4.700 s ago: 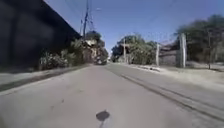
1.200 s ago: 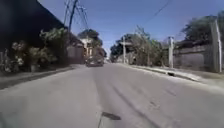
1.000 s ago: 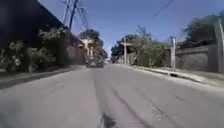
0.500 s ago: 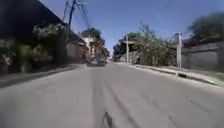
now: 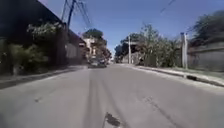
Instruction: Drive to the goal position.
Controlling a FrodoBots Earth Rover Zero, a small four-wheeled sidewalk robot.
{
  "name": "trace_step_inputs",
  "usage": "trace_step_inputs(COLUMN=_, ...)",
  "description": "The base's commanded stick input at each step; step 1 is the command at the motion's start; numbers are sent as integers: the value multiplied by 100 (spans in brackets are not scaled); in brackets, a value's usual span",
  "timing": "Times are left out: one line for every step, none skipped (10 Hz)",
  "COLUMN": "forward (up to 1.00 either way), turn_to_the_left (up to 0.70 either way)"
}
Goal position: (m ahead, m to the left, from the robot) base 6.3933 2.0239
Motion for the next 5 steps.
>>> trace_step_inputs(forward=100, turn_to_the_left=-3)
trace_step_inputs(forward=100, turn_to_the_left=-11)
trace_step_inputs(forward=100, turn_to_the_left=-37)
trace_step_inputs(forward=100, turn_to_the_left=-40)
trace_step_inputs(forward=100, turn_to_the_left=-39)
